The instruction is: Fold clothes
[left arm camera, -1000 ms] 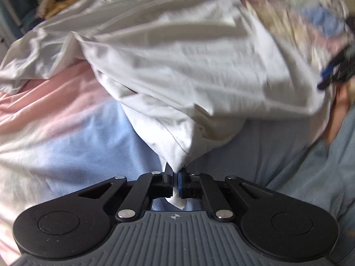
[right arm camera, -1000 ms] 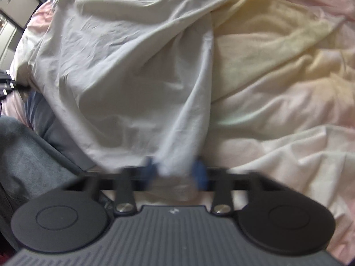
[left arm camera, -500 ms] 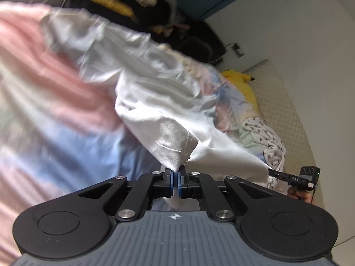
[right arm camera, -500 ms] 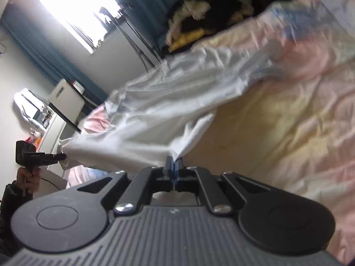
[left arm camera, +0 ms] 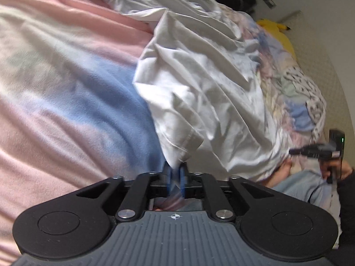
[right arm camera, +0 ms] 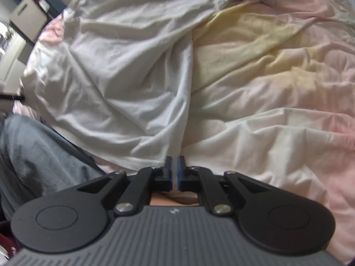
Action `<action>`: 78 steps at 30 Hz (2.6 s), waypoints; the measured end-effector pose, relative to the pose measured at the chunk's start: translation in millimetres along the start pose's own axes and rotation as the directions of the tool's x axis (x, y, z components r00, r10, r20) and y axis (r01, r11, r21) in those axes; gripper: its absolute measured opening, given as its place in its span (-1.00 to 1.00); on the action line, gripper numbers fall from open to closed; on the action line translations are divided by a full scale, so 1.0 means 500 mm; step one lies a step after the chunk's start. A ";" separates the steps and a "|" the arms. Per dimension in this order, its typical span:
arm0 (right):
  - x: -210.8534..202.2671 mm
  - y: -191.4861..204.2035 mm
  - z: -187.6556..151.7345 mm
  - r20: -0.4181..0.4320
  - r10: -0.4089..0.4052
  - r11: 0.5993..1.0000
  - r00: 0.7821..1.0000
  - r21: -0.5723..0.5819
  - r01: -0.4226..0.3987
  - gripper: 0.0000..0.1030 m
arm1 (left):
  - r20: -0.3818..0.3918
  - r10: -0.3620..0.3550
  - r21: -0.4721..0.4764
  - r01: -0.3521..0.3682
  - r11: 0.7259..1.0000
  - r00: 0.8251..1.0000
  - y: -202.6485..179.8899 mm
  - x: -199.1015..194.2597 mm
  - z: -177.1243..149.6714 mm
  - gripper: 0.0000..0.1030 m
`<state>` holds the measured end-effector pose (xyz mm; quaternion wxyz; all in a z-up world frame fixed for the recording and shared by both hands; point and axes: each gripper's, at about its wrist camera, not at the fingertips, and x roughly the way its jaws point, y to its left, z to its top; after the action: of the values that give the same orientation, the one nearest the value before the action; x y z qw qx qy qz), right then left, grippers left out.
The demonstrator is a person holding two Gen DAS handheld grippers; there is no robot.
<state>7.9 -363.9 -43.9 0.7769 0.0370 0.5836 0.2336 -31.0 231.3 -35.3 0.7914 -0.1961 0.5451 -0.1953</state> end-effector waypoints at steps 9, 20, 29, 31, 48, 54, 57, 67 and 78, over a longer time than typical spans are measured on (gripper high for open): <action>0.079 0.015 0.062 0.014 0.047 0.999 0.999 0.016 -0.047 0.16 | 0.130 0.008 -0.009 -0.007 1.000 0.991 0.014 -0.005 0.018 0.42; 0.124 0.086 0.075 -0.052 -0.105 0.970 0.993 -0.224 0.091 -0.97 | -0.075 0.075 0.063 -0.070 0.996 0.994 -0.011 0.067 0.060 -0.95; 0.138 0.126 0.045 -0.168 -0.191 0.923 0.967 -0.365 0.119 -0.97 | -0.106 0.137 0.072 -0.129 0.989 0.985 0.006 0.069 0.022 -0.94; 0.164 0.126 0.039 -0.184 -0.202 0.925 0.962 -0.359 0.125 -0.92 | -0.098 0.178 0.112 -0.167 0.980 0.979 -0.001 0.088 0.015 -0.90; 0.027 0.146 0.102 0.093 -0.177 0.953 0.980 -0.233 0.194 -0.13 | 0.275 0.352 0.220 -0.415 0.883 0.895 -0.184 -0.007 0.080 0.74; 0.013 0.140 0.137 0.338 -0.167 0.980 0.926 -0.050 0.194 -0.13 | 0.391 0.310 0.241 -0.422 0.874 0.867 -0.308 0.065 0.111 0.77; 0.024 0.139 0.146 0.439 -0.177 0.982 0.881 0.027 0.185 -0.13 | 0.444 0.283 0.223 -0.410 0.884 0.851 -0.357 0.102 0.127 0.78; 0.107 0.130 0.149 0.584 -0.240 0.971 0.776 0.132 0.201 -0.13 | 0.540 0.234 0.173 -0.379 0.909 0.809 -0.406 0.204 0.164 0.82; 0.135 -0.004 0.244 0.710 -0.229 0.963 0.666 0.265 0.048 0.23 | 0.533 0.229 0.164 -0.365 0.916 0.815 -0.355 0.258 0.139 0.82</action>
<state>135.6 -312.1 -65.8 0.9517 0.1700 0.2455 0.0716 60.0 20.2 -20.8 0.9451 -0.0469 0.3134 -0.0798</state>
